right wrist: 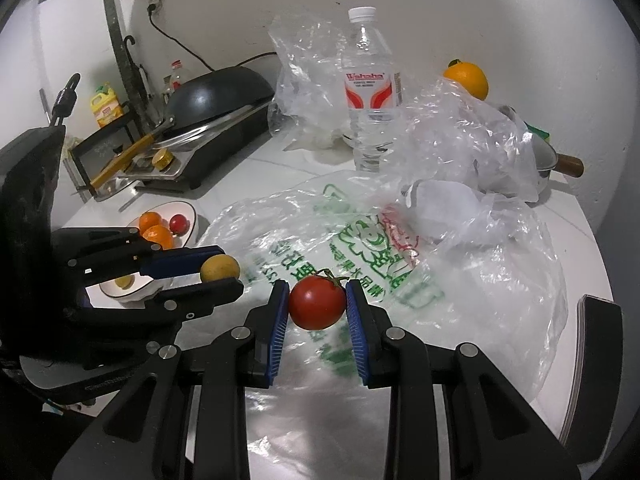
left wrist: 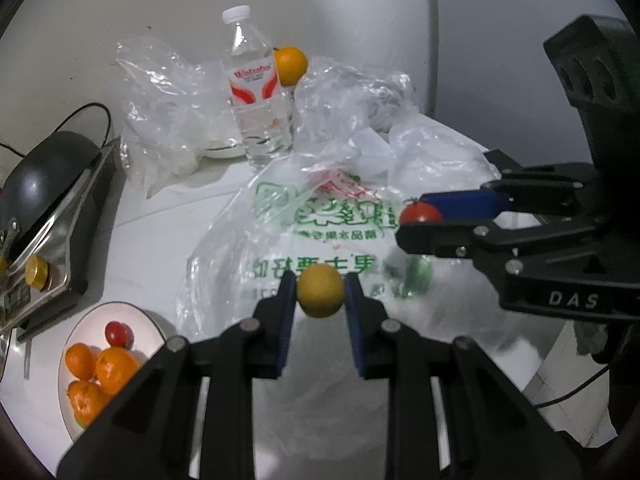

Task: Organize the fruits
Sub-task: 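Carry the yellow-brown fruit and the cherry tomato over the white plate with both tools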

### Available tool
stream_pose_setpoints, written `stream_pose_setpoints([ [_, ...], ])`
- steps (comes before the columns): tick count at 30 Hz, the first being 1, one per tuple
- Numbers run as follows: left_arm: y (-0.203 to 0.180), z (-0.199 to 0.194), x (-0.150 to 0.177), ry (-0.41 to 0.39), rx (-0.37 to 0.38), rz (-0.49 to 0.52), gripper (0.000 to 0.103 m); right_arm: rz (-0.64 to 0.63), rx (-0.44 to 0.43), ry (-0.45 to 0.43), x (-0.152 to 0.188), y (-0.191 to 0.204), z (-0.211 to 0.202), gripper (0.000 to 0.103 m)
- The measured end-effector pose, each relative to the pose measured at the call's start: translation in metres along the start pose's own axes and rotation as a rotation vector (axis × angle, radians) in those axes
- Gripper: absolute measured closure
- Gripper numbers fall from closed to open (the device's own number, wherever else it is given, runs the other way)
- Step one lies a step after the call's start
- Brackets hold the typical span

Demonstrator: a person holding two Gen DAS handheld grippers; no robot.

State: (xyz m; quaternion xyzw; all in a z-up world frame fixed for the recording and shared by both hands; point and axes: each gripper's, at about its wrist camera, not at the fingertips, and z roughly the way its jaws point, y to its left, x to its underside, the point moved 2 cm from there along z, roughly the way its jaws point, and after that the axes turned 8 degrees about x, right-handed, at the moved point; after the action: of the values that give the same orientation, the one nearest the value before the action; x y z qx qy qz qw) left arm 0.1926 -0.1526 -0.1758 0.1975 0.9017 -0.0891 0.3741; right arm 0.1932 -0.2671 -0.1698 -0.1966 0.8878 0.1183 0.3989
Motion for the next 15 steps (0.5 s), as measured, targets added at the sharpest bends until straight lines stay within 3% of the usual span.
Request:
stream_pose_setpoints([
  [15, 0.002, -0.023, 0.018, -0.022, -0.008, -0.026, 0.078, -0.038, -0.01, -0.002, 0.007, 0.023, -0.012, 0.072],
])
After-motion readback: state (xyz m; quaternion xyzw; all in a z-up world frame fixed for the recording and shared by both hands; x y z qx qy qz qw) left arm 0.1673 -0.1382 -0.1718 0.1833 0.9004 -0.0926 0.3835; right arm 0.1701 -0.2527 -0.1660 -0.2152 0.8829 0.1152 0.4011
